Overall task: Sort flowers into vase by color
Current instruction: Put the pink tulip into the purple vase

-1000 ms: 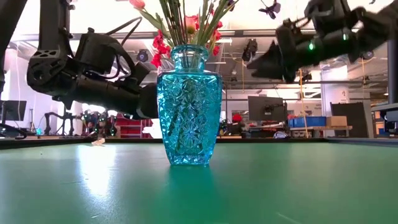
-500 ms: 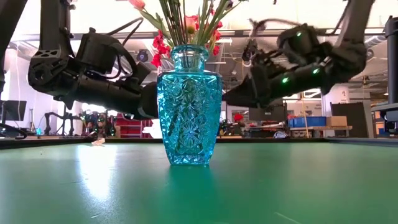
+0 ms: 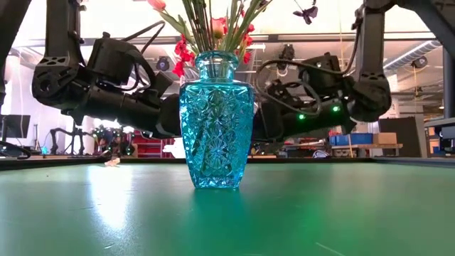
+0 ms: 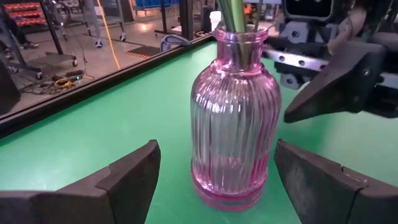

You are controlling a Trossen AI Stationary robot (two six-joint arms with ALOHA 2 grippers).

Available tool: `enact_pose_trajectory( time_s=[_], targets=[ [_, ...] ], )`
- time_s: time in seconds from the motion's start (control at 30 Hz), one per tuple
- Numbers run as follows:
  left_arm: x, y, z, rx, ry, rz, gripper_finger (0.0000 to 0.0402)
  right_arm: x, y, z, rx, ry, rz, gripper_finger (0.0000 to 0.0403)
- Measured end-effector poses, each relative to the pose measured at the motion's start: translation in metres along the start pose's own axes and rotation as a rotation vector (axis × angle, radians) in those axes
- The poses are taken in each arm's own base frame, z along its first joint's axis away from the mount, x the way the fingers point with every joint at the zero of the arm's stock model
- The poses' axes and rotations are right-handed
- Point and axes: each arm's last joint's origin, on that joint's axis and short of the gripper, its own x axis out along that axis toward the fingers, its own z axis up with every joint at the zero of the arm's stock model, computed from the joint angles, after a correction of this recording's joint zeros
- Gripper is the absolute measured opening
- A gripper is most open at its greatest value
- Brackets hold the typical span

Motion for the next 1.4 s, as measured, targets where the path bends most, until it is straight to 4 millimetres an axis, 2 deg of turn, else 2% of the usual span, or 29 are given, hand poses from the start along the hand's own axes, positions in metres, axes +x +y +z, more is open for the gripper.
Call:
enact_pose_trajectory(
  time_s=[0.27,0.43,0.63,1.03,1.4],
  targets=[
    [0.001,-0.001,0.0,0.034,0.003,-0.018,0.03,0.012,-0.001,-0.01,-0.002,-0.003,-0.034,0.0338],
    [0.008,-0.002,0.006,0.067,-0.018,-0.024,0.03,0.017,-0.001,-0.008,-0.015,-0.01,-0.033,0.0337],
    [0.018,0.003,0.004,0.096,0.062,-0.006,0.03,0.016,0.0,-0.009,-0.018,-0.004,-0.026,0.0338],
    [0.026,0.001,0.009,0.103,0.058,-0.09,0.03,0.028,0.0,-0.006,-0.048,0.032,0.021,0.0354],
    [0.028,-0.001,0.01,0.096,0.072,-0.131,0.03,0.032,-0.001,-0.003,-0.063,0.033,0.021,0.035]
  ],
)
